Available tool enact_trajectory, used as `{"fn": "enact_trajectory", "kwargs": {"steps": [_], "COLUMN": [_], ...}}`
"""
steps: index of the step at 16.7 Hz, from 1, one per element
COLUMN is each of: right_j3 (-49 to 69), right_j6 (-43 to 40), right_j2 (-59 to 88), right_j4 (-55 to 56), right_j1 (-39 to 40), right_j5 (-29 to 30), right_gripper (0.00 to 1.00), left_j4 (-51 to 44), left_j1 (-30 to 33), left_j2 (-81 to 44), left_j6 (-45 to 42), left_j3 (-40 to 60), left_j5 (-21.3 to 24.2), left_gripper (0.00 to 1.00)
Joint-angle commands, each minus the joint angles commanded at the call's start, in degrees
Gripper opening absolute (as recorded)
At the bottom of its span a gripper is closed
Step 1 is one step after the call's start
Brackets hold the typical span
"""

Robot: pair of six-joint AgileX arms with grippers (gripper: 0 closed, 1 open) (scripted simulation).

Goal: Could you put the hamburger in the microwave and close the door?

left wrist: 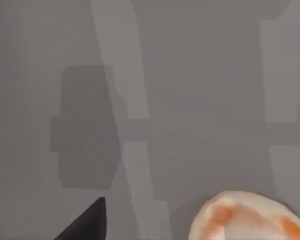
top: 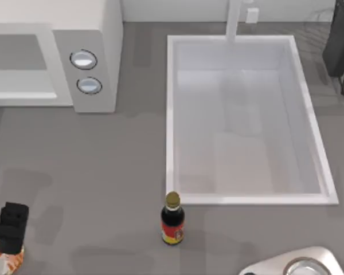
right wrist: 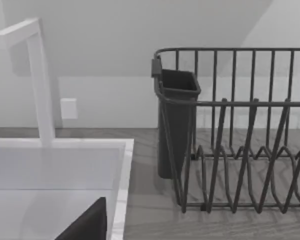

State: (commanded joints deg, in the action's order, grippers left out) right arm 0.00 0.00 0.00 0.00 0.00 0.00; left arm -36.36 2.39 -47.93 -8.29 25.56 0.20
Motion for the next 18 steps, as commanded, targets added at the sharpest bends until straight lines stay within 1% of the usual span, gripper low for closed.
{"fn": "enact_trajectory", "kwargs": {"steps": [4,8,10,15,18], "right_j3": [0.00,0.00,0.00,0.00,0.00], "right_j6": [0.00,0.00,0.00,0.00,0.00], "right_j2": [0.00,0.00,0.00,0.00,0.00], "right_j4": [0.00,0.00,0.00,0.00,0.00], "right_j1": [0.00,0.00,0.00,0.00,0.00], "right_j5": [0.00,0.00,0.00,0.00,0.00], "right_gripper": [1.00,1.00,1.00,1.00,1.00], "left_j4": [-11.94,-19.13,-20.33,-20.05,-16.08], "left_j1": [0.81,1.35,1.43,1.20,1.34], "left_j2": [-15.91,-25.17,-26.90,-26.82,-29.01], "left_j6": [-2.90,-4.76,-5.09,-5.05,-5.25], "left_j3": [8.85,14.89,16.05,15.76,13.60], "left_j5": [0.03,-0.09,-0.14,-0.14,-0.15], "left_gripper": [1.00,1.00,1.00,1.00,1.00]}}
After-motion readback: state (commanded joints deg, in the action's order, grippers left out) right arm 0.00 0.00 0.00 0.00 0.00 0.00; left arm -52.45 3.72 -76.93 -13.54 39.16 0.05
